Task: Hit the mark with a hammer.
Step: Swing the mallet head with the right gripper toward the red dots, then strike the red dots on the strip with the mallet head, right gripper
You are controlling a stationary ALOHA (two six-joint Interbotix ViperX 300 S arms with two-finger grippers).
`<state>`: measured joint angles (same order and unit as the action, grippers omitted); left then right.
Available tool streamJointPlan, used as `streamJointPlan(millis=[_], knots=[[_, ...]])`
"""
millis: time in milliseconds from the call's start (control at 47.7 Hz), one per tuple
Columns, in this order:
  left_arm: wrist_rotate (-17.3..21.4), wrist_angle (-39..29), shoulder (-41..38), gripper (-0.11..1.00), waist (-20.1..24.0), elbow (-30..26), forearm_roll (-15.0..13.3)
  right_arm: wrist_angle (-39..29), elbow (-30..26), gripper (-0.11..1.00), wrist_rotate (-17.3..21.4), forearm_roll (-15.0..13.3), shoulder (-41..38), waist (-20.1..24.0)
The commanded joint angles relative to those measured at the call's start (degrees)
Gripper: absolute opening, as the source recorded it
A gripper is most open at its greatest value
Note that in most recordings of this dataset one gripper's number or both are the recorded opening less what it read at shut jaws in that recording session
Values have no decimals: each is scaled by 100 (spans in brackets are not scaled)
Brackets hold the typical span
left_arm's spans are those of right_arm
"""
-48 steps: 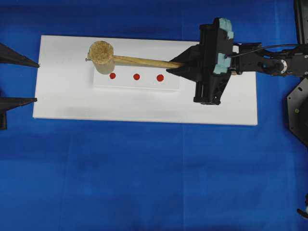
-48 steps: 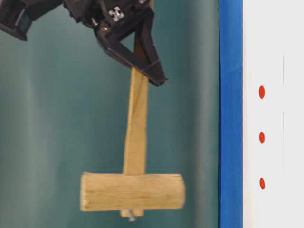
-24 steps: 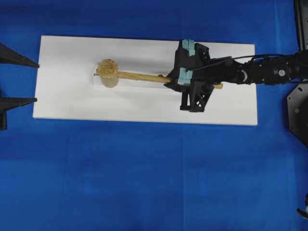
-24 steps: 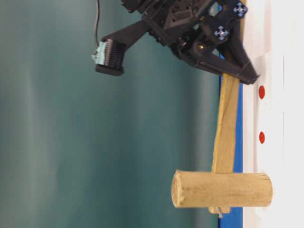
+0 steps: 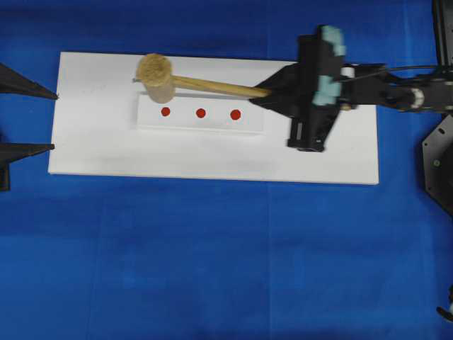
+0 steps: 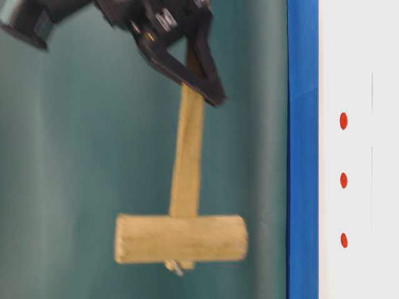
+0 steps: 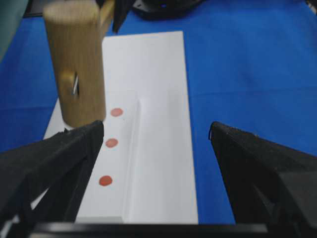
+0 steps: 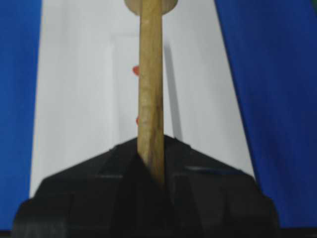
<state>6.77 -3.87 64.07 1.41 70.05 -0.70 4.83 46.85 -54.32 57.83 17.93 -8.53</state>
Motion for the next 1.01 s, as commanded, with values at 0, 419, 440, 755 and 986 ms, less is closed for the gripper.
streamJointPlan(millis=[0,419,440,755,986], knots=[[-9,35,-44,86,0,-70,0,62,141,2,0,-9,510,0],[0,70,-44,86,0,-70,0,26,615,2,18,0,1011,0],[0,70,-44,86,0,-62,0,18,624,2,26,0,976,9],[0,105,-44,86,0,-62,-9,185,923,2,185,299,-800,-9],[-9,105,-53,86,0,-62,-9,246,835,2,149,316,-668,-9]])
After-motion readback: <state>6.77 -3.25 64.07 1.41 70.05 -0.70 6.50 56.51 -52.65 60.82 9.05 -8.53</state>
